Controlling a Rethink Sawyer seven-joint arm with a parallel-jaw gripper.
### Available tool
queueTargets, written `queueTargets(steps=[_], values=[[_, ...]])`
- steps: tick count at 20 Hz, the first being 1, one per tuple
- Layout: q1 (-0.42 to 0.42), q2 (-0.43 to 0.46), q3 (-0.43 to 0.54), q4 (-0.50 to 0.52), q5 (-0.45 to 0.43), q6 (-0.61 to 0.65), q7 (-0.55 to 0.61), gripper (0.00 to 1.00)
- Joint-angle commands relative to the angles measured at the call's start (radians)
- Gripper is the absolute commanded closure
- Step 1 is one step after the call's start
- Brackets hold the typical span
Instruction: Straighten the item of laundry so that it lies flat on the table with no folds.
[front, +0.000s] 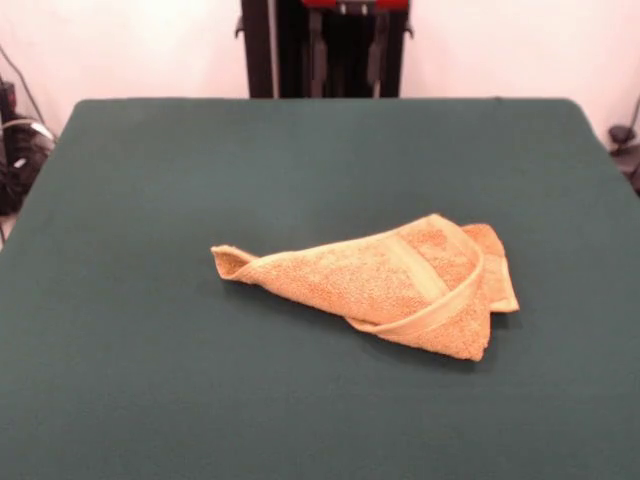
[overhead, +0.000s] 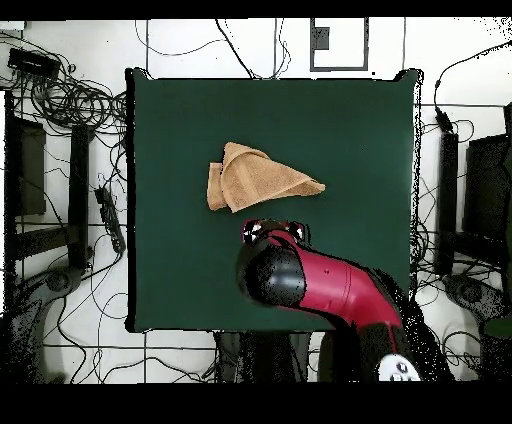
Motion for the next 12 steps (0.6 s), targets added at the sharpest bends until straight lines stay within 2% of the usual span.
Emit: queueTargets(steps=[1, 12], values=[[0.079, 0.202, 0.097, -0.184, -0.02, 0.0, 0.085, 0.0], [0.162, 0.364, 0.081, -0.359, 0.061, 0.039, 0.169, 0.0]])
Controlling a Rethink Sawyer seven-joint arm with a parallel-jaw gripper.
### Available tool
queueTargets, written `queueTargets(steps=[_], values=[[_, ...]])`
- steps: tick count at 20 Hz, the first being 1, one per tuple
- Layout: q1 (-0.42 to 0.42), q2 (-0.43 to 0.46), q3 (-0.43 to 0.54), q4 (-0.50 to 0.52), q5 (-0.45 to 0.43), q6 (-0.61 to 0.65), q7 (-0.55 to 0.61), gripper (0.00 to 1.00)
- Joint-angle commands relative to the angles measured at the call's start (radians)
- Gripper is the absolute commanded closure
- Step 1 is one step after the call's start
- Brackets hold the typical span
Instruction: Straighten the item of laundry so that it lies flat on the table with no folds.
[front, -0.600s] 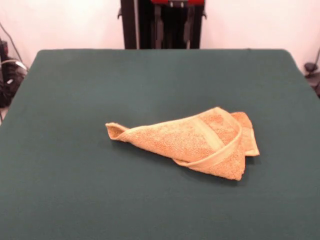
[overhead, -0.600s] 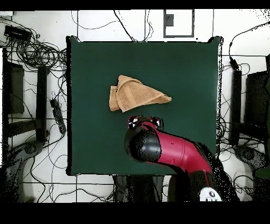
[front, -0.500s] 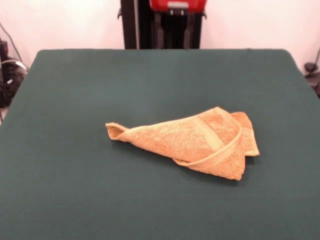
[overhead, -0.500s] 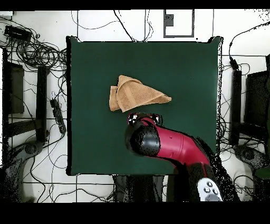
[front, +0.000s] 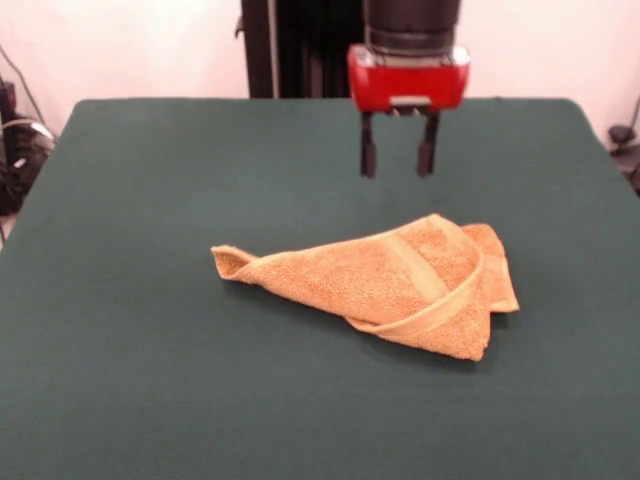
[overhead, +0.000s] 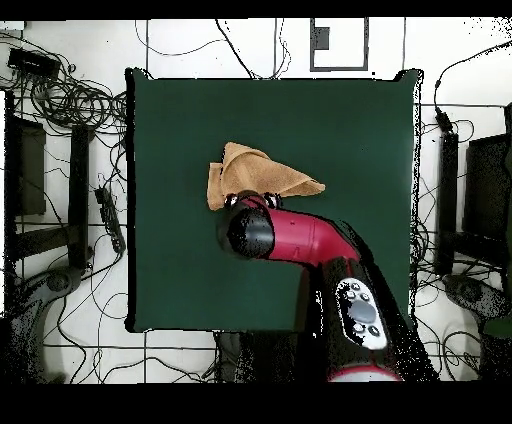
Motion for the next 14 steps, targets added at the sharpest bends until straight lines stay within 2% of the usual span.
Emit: queueTargets(steps=[1, 10, 14], values=[[0.062, 0.143, 0.081, -0.157, 0.067, 0.038, 0.172, 0.0], [0.14, 0.206, 0.026, -0.21, 0.11, 0.023, 0.234, 0.0], [0.134, 0.248, 0.047, -0.237, 0.139, 0.019, 0.227, 0.0]])
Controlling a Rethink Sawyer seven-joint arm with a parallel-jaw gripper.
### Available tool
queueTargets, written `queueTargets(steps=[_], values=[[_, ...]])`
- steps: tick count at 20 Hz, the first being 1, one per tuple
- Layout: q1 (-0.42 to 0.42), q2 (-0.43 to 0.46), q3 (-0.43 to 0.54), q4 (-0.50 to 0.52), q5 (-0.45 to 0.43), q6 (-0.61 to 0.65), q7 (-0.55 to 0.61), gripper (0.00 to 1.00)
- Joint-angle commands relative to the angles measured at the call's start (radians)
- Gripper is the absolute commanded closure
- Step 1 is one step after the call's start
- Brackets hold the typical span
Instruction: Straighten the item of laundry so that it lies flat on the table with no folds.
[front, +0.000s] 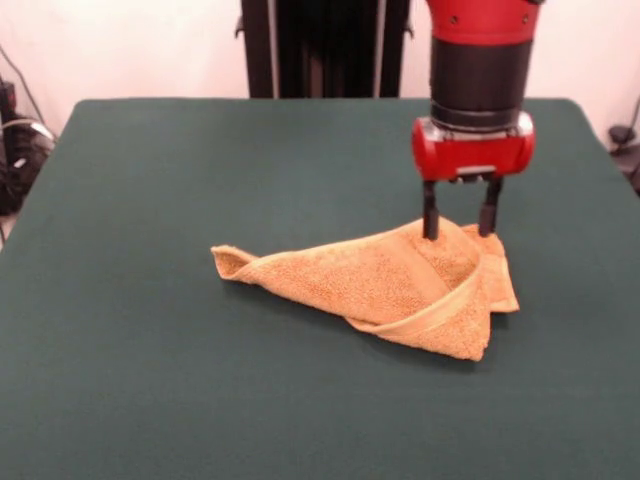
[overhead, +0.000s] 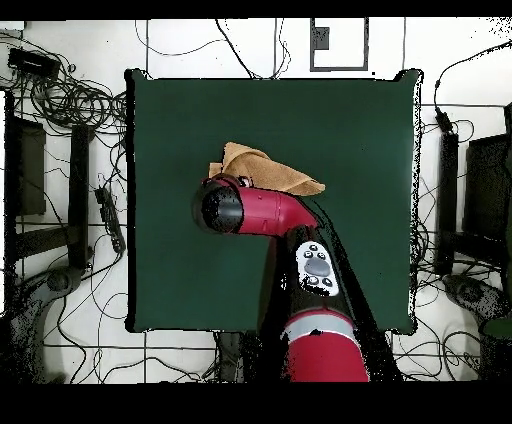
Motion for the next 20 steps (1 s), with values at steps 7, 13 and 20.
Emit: queueTargets(steps=[7, 13, 20], values=[[0.031, 0.171, 0.085, -0.086, 0.1, -0.044, 0.221, 0.0], [0.069, 0.204, 0.028, -0.138, 0.123, 0.008, 0.229, 0.0], [0.082, 0.229, 0.003, -0.179, 0.136, -0.02, 0.231, 1.0]])
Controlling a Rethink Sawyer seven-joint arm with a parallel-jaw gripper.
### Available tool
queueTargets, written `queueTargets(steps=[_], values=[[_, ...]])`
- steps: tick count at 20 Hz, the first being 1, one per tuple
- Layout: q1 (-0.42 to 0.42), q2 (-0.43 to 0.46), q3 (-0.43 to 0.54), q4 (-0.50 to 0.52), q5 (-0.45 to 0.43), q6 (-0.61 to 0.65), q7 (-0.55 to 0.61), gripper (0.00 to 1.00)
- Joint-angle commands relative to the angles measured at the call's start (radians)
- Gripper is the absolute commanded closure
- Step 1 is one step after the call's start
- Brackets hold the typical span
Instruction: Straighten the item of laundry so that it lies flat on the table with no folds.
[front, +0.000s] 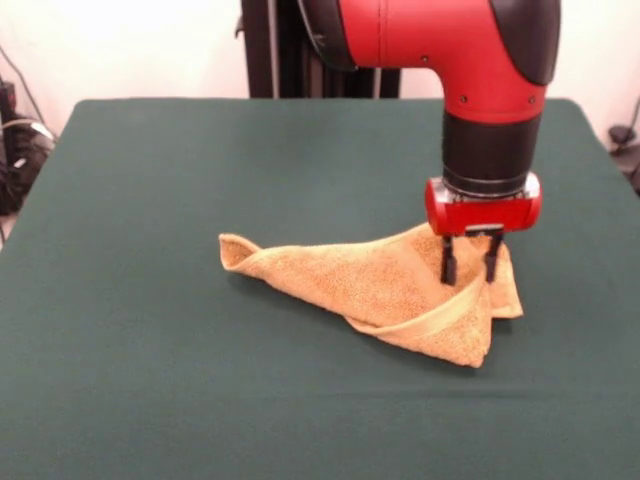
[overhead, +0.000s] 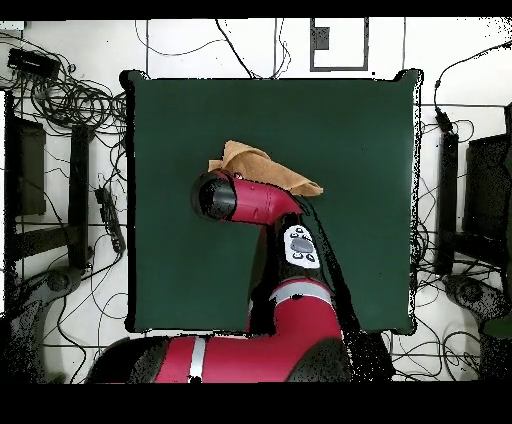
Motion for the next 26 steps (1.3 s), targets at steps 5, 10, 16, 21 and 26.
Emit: queueTargets(steps=[5, 10, 16, 21, 26], values=[[0.07, 0.091, -0.004, -0.091, 0.074, -0.012, 0.246, 1.0], [0.085, 0.088, -0.024, -0.092, 0.084, -0.012, 0.255, 1.0], [0.077, 0.015, -0.014, -0.011, 0.106, -0.031, 0.278, 1.0], [0.004, -0.308, 0.004, 0.256, 0.108, 0.124, 0.215, 1.0], [-0.042, -0.512, -0.051, 0.302, 0.075, 0.341, 0.103, 1.0]])
